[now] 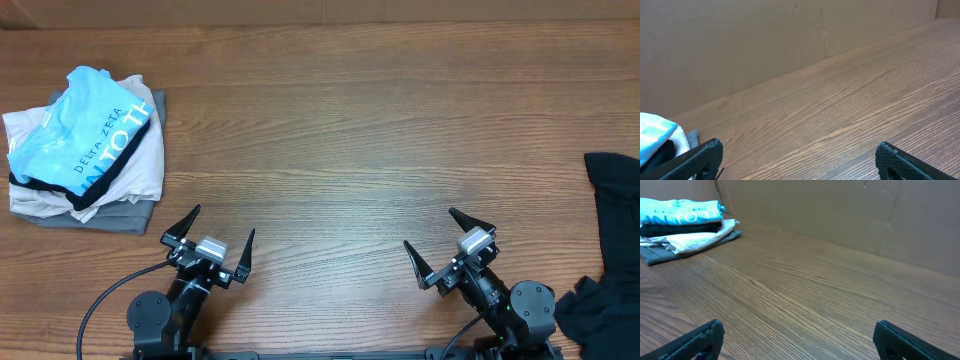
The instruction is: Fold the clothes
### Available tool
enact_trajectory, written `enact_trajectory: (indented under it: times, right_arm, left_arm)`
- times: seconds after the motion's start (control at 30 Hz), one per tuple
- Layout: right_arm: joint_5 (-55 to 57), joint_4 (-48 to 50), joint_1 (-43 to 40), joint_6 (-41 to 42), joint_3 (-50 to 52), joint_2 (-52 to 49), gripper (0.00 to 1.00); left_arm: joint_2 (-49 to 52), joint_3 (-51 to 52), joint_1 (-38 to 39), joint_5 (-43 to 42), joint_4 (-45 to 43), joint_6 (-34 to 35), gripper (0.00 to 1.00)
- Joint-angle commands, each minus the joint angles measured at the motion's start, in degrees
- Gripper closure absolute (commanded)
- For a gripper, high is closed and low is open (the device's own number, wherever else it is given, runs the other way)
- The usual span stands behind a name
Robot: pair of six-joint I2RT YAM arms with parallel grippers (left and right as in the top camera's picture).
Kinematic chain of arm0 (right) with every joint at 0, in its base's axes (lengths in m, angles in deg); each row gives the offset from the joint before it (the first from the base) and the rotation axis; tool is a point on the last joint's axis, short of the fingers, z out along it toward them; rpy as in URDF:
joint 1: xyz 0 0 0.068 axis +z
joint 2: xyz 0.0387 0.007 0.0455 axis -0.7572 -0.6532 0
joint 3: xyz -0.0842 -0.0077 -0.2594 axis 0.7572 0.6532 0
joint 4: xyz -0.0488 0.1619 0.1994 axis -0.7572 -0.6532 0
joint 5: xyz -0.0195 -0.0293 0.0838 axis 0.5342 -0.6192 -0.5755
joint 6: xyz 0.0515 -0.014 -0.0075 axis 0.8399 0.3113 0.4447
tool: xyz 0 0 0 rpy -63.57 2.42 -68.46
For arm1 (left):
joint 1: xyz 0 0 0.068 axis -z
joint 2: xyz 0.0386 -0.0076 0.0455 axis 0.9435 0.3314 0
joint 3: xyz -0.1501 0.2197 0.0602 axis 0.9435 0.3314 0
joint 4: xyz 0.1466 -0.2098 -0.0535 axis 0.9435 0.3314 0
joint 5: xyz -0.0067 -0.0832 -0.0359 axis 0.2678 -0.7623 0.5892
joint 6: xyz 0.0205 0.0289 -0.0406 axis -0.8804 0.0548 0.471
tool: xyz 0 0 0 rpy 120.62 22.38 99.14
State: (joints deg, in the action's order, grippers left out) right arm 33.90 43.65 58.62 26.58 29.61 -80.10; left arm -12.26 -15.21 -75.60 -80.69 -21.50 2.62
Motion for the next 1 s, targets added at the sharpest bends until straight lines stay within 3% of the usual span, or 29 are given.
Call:
enact_trajectory:
  times: [0.0, 0.97]
  right_arm:
    - [-0.2, 0.3, -0.1, 0.3, 0.2, 0.7, 0.0]
    - [1.7, 0.2, -0.1, -0.2, 0.2, 0.7, 0.0]
  left_arm:
    - [-0.6, 0.4, 0.3, 0.4, -0.2, -0.5, 0.0]
    - [-0.6, 0.4, 0.3, 0.4, -0.2, -0.5, 0.0]
